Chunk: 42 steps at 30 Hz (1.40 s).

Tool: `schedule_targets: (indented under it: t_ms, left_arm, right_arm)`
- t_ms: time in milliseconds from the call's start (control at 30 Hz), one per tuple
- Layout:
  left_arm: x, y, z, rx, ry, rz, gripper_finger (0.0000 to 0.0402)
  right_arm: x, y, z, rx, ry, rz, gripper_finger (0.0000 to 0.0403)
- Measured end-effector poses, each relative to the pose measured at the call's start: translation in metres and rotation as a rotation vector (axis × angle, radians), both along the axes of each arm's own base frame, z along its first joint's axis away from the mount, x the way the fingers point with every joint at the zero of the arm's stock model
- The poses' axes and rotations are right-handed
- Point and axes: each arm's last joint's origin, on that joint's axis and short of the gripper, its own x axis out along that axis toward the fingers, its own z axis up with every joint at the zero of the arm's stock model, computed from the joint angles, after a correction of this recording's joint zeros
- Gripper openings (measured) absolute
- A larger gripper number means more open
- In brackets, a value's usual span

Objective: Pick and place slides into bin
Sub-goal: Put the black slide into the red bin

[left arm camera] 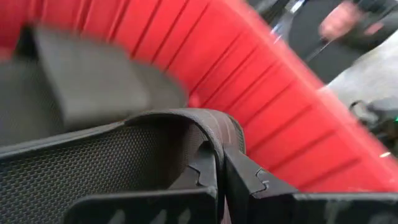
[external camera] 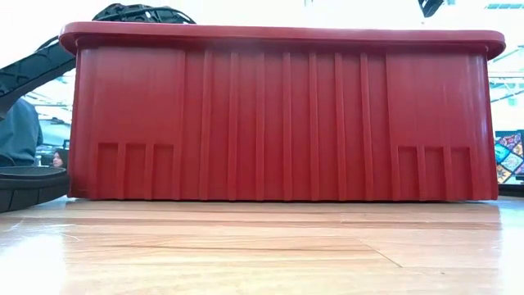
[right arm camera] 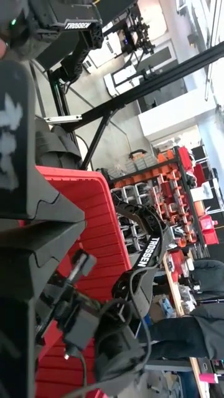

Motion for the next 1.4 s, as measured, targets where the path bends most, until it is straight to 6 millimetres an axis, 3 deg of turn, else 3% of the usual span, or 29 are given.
schedule_targets:
  t_ms: [233,600,833,1133,1267,1400]
  left_arm:
    - [-0.013,-0.006,-0.011,0.169,0.055,-0.027,0.0]
    - [0.0,-0.022,-0.012,0.34,0.044,-0.009,0.0]
    - [0.008,-0.033,-0.014,0.582,0.006,-0.023,0.0002]
    - [0.009,-0.035,-0.015,0.643,-0.012,-0.037,0.0004]
    - [0.01,-0.034,-0.015,0.649,-0.004,-0.026,0.0026]
    - [0.01,-0.034,-0.017,0.647,0.015,-0.013,0.0076]
  right_arm:
    - [0.0,0.0,0.0,0.001,0.0,0.001,0.0]
    - [0.0,0.0,0.0,0.06,0.0,-0.001,0.0]
    - [0.0,0.0,0.0,0.05,0.0,0.0,0.0]
    - [0.0,0.0,0.0,0.046,0.0,0.001,0.0]
    - [0.0,0.0,0.0,0.046,0.0,0.001,0.0]
    - [0.0,0.0,0.0,0.046,0.0,0.001,0.0]
